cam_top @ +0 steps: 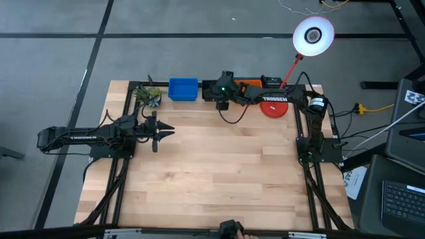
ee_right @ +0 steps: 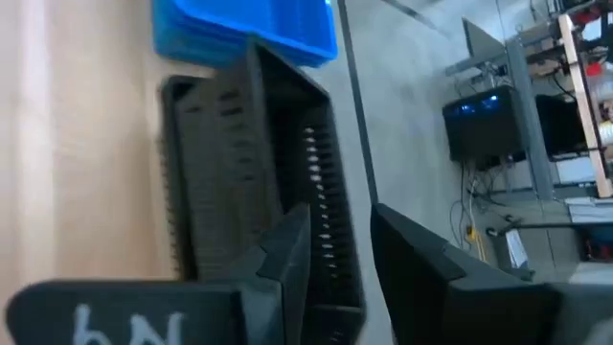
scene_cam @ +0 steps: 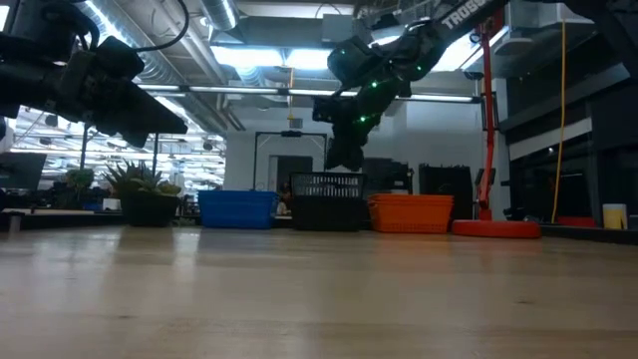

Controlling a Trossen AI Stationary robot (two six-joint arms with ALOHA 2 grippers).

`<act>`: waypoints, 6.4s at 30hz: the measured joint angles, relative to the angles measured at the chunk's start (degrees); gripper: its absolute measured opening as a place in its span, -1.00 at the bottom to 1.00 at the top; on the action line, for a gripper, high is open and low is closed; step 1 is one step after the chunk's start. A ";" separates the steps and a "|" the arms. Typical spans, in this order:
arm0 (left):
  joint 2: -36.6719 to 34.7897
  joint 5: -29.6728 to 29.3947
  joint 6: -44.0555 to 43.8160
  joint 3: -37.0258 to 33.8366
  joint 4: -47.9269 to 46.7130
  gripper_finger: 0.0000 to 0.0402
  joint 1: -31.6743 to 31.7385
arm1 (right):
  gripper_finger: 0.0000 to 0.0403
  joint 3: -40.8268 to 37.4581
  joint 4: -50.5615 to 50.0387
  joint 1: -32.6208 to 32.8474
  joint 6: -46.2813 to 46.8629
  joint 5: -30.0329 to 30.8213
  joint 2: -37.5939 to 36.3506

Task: Stack baskets by color
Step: Stack the bottom black bin on top of the top black bins, then return to Home Position

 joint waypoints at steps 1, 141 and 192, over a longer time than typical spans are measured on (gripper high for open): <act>0.00 0.00 0.00 0.00 0.01 -0.59 0.00 | -0.44 -0.71 1.06 0.14 -0.06 0.14 0.00; -0.39 -14.99 -16.46 0.00 7.32 -0.59 -3.16 | -0.51 -80.01 11.98 40.67 26.91 -11.62 -108.66; -0.39 -14.99 -16.46 0.00 7.32 -0.59 -3.15 | -0.50 -80.10 12.03 40.59 37.73 -13.16 -110.86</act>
